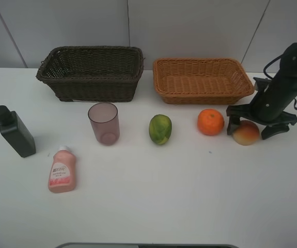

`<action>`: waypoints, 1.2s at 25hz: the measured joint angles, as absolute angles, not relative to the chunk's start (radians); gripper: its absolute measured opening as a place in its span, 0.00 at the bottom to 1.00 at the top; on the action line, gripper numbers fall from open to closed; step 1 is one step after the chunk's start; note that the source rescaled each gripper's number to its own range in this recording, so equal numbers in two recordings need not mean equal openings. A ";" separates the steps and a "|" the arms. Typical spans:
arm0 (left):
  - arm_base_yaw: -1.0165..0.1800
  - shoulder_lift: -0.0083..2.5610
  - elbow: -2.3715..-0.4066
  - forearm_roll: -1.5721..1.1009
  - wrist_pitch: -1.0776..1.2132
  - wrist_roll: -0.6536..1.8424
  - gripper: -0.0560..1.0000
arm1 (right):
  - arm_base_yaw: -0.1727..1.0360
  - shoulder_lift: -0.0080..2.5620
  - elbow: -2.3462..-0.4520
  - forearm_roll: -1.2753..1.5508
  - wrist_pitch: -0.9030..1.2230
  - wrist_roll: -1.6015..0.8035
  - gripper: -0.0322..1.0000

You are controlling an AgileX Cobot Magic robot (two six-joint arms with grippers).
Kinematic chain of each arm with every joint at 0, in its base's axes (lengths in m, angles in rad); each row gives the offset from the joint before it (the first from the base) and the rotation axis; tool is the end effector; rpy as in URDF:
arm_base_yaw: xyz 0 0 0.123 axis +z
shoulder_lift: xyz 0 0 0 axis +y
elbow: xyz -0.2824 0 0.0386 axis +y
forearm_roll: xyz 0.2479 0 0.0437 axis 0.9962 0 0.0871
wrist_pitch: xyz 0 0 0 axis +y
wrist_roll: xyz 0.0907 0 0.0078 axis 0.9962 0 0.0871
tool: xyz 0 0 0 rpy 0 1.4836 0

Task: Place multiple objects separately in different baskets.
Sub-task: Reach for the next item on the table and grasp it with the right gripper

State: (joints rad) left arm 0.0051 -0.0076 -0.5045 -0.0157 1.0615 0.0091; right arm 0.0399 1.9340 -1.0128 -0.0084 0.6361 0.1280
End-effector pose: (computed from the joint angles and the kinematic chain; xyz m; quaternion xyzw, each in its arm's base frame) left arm -0.0066 -0.0013 0.2783 0.0021 0.8502 -0.0041 0.5264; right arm 0.3299 0.0127 0.1117 0.0407 0.9979 0.0016 0.0504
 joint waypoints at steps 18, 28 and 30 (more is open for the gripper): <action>0.005 -0.008 -0.504 -0.016 1.062 0.009 1.00 | 0.058 1.953 -1.013 -0.010 0.638 0.128 1.00; 0.005 -0.008 -0.504 -0.016 1.062 0.009 1.00 | 0.058 1.957 -1.016 -0.009 0.644 0.128 0.06; 0.005 -0.008 -0.504 -0.015 1.062 0.009 1.00 | 0.058 1.957 -1.016 -0.009 0.645 0.128 0.06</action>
